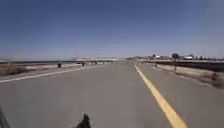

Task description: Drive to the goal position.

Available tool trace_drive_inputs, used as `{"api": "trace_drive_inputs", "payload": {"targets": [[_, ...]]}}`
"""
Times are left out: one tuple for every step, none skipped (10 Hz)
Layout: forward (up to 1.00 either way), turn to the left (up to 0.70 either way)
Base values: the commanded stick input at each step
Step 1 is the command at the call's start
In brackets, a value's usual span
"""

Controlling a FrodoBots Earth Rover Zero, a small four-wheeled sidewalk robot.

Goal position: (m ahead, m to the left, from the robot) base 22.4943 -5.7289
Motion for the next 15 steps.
{"api": "trace_drive_inputs", "payload": {"targets": [[1.0,0.0],[1.0,0.0],[1.0,0.0],[1.0,0.0],[1.0,0.0],[1.0,0.0],[1.0,0.0],[1.0,0.0],[1.0,0.0],[1.0,0.0],[1.0,0.0],[1.0,0.0],[1.0,0.0],[1.0,0.0],[1.0,0.0]]}}
